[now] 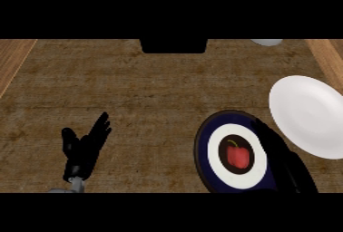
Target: Pick the bell pepper from the plate and place it in the plate
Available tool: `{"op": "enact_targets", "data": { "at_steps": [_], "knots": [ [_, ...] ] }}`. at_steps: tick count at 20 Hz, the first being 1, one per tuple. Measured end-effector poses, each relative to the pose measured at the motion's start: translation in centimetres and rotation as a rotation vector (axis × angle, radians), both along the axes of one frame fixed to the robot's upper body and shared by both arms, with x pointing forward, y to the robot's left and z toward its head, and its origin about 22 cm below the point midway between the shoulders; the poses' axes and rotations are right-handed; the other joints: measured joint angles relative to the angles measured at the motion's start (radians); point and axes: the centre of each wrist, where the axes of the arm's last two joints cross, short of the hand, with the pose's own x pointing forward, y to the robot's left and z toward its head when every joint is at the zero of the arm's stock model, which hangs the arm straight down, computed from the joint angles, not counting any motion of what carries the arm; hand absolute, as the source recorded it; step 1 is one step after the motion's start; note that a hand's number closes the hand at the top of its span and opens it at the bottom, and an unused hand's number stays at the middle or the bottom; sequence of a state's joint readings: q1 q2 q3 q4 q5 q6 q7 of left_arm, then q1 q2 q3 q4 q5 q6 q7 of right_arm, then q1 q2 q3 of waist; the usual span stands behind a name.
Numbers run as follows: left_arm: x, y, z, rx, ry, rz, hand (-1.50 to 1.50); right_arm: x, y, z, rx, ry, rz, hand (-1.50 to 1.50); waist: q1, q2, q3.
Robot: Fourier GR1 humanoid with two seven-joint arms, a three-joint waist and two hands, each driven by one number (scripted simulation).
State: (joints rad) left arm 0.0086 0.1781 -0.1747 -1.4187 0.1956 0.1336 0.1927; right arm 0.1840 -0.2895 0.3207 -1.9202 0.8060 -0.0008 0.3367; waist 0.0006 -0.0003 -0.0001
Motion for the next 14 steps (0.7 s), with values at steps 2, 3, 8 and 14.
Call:
{"op": "enact_targets", "data": {
  "at_steps": [2, 3, 8, 14],
  "knots": [
    [0.2, 0.3, -0.2, 0.003, 0.001, 0.000, 0.00, 0.3, 0.3, -0.6, 0.001, 0.001, 0.001, -1.50, 0.000, 0.000, 0.000],
    [0.1, 0.1, -0.2, 0.001, 0.000, -0.001, 0.00, 0.1, 0.2, -0.3, -0.002, 0.002, 0.004, -1.50, -0.001, 0.000, 0.000],
    [-0.3, 0.2, 0.2, 0.004, 0.007, 0.004, 0.00, 0.3, 0.9, -0.7, -0.050, 0.005, -0.030, -1.50, -0.001, 0.000, 0.000],
    [-0.4, 0.3, 0.6, -0.002, 0.007, 0.000, 0.00, 1.5, 1.2, -2.9, -0.112, 0.021, -0.073, -1.50, 0.000, 0.000, 0.000]
  ]
}}
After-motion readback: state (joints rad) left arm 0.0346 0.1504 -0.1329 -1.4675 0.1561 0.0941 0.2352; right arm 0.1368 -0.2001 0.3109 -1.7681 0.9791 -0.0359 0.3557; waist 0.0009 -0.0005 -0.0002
